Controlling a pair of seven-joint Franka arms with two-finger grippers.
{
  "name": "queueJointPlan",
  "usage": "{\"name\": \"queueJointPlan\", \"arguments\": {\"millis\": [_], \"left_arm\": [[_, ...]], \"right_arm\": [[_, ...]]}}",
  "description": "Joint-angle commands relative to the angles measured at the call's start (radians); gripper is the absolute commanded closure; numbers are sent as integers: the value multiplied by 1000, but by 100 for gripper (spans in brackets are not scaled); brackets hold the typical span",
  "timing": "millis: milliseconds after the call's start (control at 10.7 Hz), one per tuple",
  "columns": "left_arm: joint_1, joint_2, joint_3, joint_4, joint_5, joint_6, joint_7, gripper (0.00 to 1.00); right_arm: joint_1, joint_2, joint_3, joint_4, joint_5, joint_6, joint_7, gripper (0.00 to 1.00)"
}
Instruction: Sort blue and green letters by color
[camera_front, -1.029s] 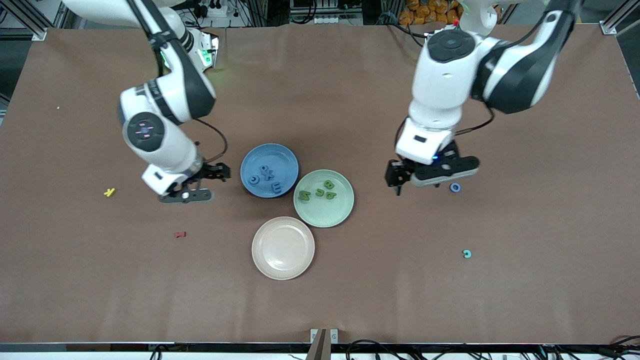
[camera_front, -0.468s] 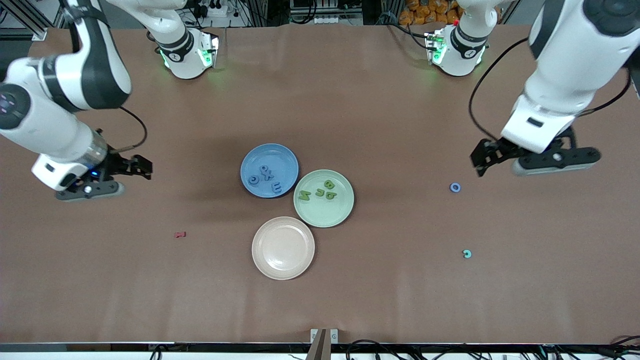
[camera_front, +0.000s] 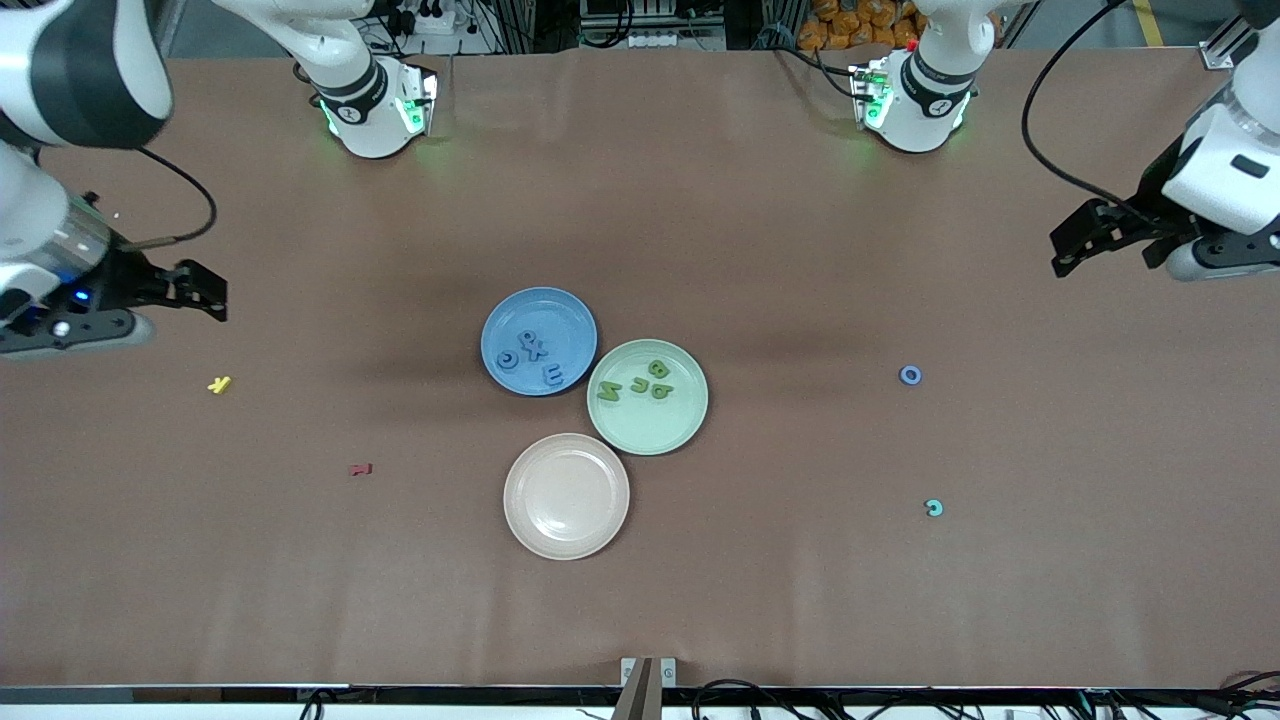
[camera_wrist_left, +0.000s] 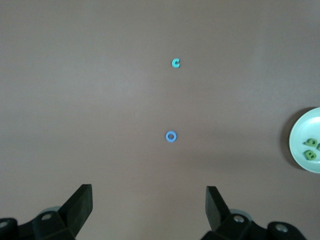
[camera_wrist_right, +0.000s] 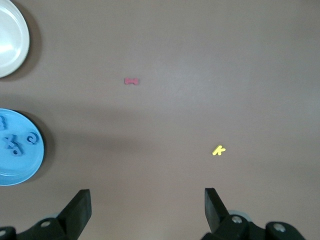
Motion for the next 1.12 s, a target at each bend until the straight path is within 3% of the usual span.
{"name": "queueJointPlan", "arguments": {"millis": [0,187,374,561,749,1029], "left_arm": [[-20,-66,19,-14,-38,-79,11,0],[-32,-85,71,-16,-73,-109,18,0],[-103,-80,159,-16,-81,-109,21,0],[-121,-73,164,-14,-81,-107,20,0],[-202,-59,232,-13,-68,-106,18,0],[-222,-45,237,7,-51,-101,18,0]], "right_arm": [[55,-1,-40,140,7,-104,-12,0],[52,-13,-39,168,8,-115,-6,0],[20,-21,-52,205,90,-135,-1,0],[-6,-19,-57,250,95,-164,8,0],[-26,-19,-57,251,102,-218,74,0],[-24,-21,-51,251,114,-249,131,0]]}}
